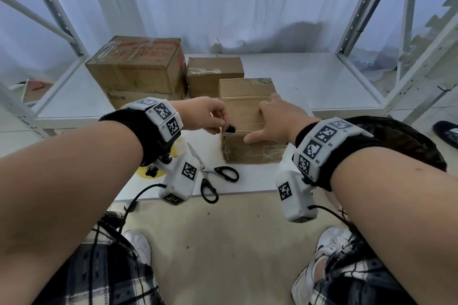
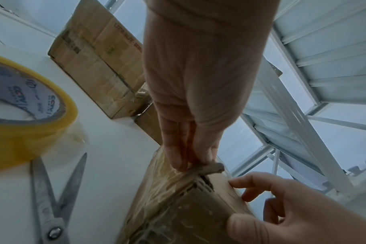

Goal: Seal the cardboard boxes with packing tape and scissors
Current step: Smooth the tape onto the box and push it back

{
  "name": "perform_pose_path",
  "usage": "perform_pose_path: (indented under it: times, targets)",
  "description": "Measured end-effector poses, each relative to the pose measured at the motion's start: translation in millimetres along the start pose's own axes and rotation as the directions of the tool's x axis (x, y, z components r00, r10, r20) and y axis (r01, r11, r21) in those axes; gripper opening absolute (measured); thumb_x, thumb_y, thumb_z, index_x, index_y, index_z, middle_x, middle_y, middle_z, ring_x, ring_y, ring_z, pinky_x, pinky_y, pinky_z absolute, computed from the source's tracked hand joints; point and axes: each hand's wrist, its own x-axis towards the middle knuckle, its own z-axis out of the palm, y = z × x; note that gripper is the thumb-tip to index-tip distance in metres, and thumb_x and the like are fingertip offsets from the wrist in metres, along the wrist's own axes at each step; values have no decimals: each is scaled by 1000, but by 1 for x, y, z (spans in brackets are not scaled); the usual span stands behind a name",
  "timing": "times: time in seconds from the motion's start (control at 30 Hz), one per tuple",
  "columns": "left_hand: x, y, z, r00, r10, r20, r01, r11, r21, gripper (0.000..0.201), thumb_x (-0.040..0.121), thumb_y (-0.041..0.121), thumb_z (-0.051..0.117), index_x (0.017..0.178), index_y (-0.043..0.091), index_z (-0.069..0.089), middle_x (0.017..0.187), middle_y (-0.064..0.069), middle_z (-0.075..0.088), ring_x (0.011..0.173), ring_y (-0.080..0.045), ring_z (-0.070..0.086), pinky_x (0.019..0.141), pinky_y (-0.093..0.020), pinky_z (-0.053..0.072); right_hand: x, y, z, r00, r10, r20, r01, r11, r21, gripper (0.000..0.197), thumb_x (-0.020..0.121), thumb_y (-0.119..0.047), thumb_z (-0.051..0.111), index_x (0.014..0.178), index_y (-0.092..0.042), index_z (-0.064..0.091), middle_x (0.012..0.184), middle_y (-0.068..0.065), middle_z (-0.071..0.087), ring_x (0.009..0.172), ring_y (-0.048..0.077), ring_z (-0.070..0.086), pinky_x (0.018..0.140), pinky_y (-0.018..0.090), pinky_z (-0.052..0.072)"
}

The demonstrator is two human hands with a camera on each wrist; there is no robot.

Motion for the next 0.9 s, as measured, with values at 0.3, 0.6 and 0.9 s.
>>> perform_pose_path:
  times: [0.3, 0.6, 0.9]
  targets:
    - [3, 8, 15, 995, -99, 2, 98, 982, -164, 8, 97, 5, 49, 93, 12, 51, 90, -2, 51, 76, -11, 52, 74, -35, 59, 2, 3, 12, 996, 51, -68, -39, 987, 156, 89, 67, -72, 66, 132, -16, 43, 136, 8, 31, 107, 26, 55, 92, 42, 49]
    - [7, 10, 23, 987, -125, -100, 107, 980, -170, 13, 97, 10, 51, 87, 18, 51, 101, -4, 40, 82, -15, 50, 78, -45, 59, 3, 1, 18, 988, 122, -95, -104, 979, 176, 95, 69, -75, 63, 138, -15, 38, 145, 9, 24, 112, 26, 54, 93, 43, 49]
    - [17, 8, 34, 950, -261, -170, 139, 843, -520, 16, 95, 19, 59, 94, 11, 46, 87, -5, 57, 74, -13, 58, 77, -36, 59, 6, 10, 14, 985, 159, -64, -141, 962, 233, 91, 72, -68, 66, 141, -15, 38, 149, 10, 20, 118, 29, 52, 99, 44, 46]
